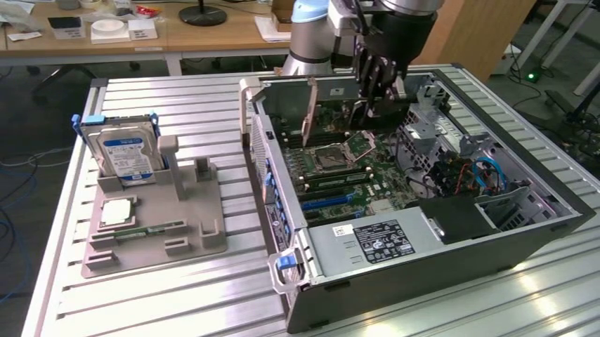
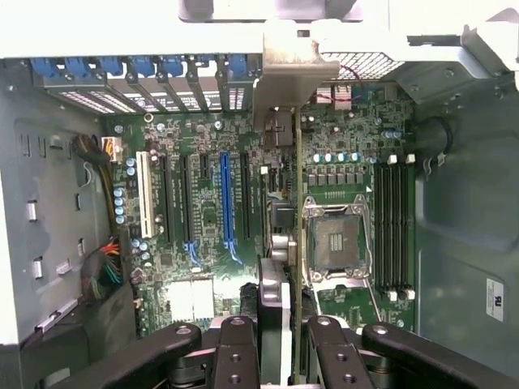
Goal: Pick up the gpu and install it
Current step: 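Insert the gpu into the slot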
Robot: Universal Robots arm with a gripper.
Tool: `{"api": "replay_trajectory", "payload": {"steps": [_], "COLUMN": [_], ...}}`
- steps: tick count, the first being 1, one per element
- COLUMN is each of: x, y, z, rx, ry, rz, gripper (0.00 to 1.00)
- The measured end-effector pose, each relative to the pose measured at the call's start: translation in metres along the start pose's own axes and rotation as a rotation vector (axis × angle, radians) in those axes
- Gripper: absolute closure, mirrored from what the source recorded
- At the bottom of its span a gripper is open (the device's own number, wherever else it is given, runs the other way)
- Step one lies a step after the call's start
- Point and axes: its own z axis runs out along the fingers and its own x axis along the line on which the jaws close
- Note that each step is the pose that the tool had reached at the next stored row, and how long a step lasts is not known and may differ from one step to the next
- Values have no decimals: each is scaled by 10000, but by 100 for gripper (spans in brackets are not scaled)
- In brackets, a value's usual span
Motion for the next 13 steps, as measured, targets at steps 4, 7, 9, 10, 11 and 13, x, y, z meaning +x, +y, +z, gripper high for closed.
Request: {"api": "replay_trajectory", "payload": {"steps": [4, 7, 9, 10, 11, 13], "x": [9, 14, 18, 26, 40, 62], "y": [15, 36, 38, 39, 40, 38], "z": [26, 72, 108, 121, 132, 158], "rx": [2, 2, 1, 0, 0, 1], "ry": [16, 12, 9, 10, 12, 2], "rz": [0, -1, -3, -3, -1, -9], "gripper": [72, 72, 72, 72, 72, 72]}}
